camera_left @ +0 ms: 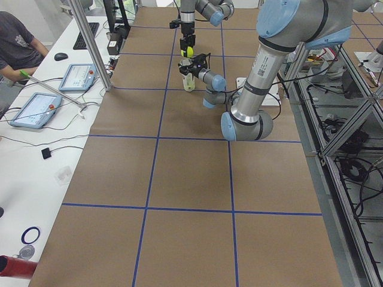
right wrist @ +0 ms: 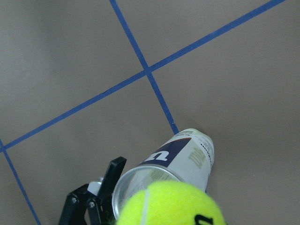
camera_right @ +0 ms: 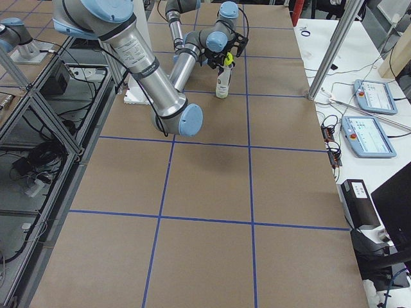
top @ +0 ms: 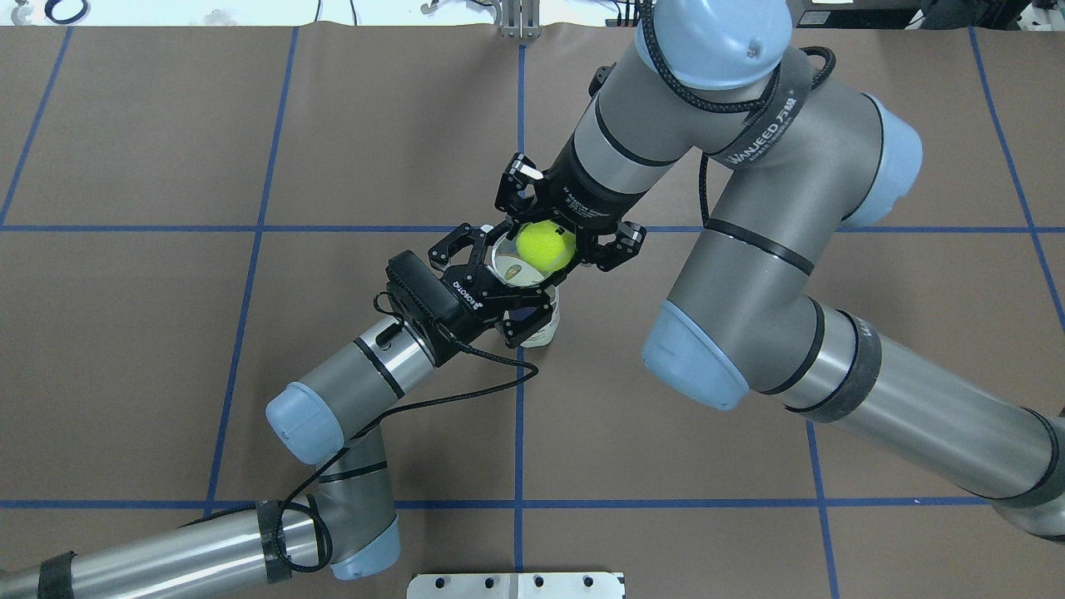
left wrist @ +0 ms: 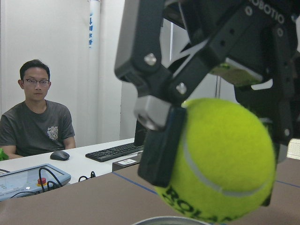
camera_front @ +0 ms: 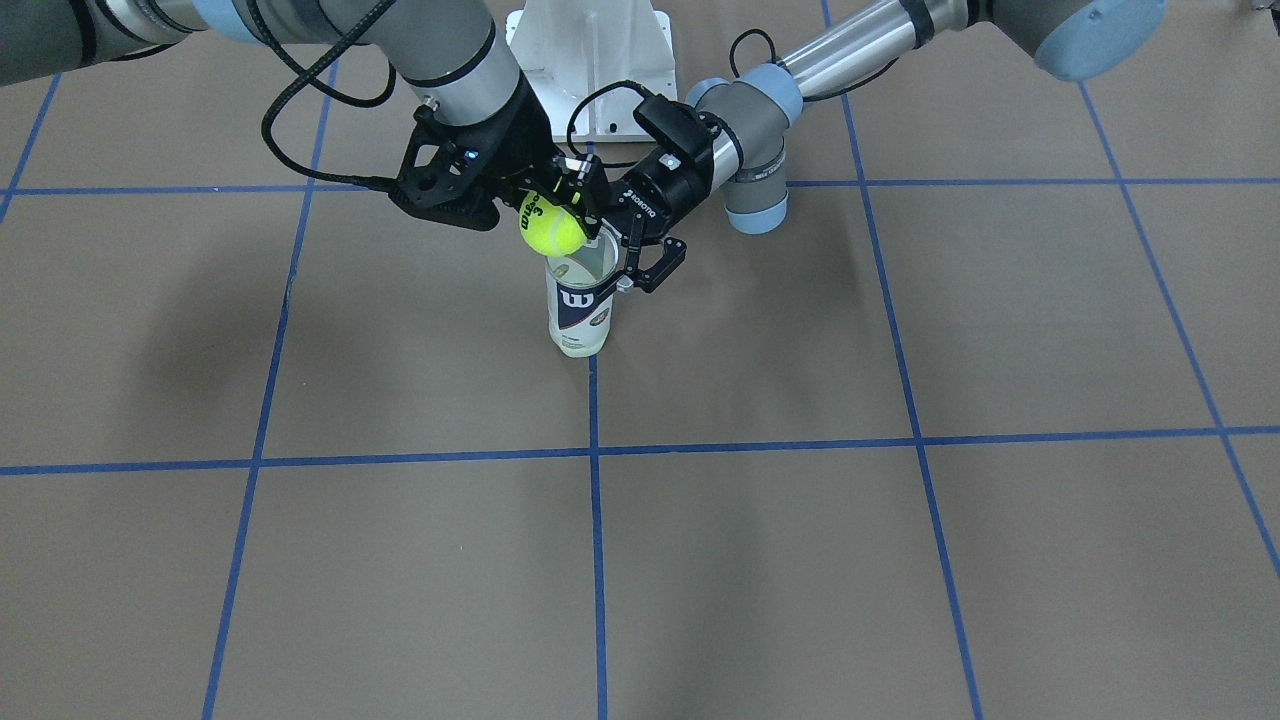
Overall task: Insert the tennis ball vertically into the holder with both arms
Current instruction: 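Carry the second ball over the can with the right gripper and release it inside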
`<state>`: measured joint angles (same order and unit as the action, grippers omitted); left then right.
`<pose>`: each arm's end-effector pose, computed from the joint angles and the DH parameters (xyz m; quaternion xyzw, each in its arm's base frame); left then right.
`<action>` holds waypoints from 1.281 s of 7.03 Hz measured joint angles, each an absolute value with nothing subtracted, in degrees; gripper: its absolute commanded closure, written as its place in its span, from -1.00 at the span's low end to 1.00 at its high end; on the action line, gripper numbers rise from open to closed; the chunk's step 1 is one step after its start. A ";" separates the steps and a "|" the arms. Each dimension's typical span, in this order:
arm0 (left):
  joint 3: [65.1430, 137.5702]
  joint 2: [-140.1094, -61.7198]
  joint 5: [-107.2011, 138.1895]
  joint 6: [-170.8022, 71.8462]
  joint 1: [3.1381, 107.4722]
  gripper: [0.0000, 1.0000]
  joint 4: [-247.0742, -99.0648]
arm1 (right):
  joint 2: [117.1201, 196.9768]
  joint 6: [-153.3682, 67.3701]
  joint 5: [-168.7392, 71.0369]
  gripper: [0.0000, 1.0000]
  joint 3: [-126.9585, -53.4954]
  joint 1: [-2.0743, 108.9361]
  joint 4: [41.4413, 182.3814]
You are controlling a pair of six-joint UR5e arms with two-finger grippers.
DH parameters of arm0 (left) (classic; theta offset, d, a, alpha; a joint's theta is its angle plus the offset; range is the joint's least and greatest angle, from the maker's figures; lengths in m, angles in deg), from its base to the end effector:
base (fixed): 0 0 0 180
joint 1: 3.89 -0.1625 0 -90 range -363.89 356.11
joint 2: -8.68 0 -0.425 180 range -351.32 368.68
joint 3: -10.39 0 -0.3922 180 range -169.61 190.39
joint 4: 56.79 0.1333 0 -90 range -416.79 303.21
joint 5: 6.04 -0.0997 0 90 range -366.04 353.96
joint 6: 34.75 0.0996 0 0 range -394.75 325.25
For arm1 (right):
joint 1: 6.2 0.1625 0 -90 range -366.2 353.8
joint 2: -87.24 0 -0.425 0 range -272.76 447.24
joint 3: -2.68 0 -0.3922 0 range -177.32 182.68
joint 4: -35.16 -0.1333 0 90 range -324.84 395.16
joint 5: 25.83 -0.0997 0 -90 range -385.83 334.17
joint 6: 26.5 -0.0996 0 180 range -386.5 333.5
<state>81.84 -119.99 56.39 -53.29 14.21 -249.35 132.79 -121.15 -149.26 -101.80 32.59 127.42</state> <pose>0.5662 -0.3738 0.2278 0.6814 0.5244 0.0223 0.5101 -0.4374 -0.4522 0.0923 -0.1086 -0.5089 0.1852 0.8337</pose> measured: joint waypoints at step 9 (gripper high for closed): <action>81.98 -119.90 56.36 -53.29 14.19 -0.97 -249.36 | 132.40 -121.00 -147.65 -0.98 -100.81 31.47 127.27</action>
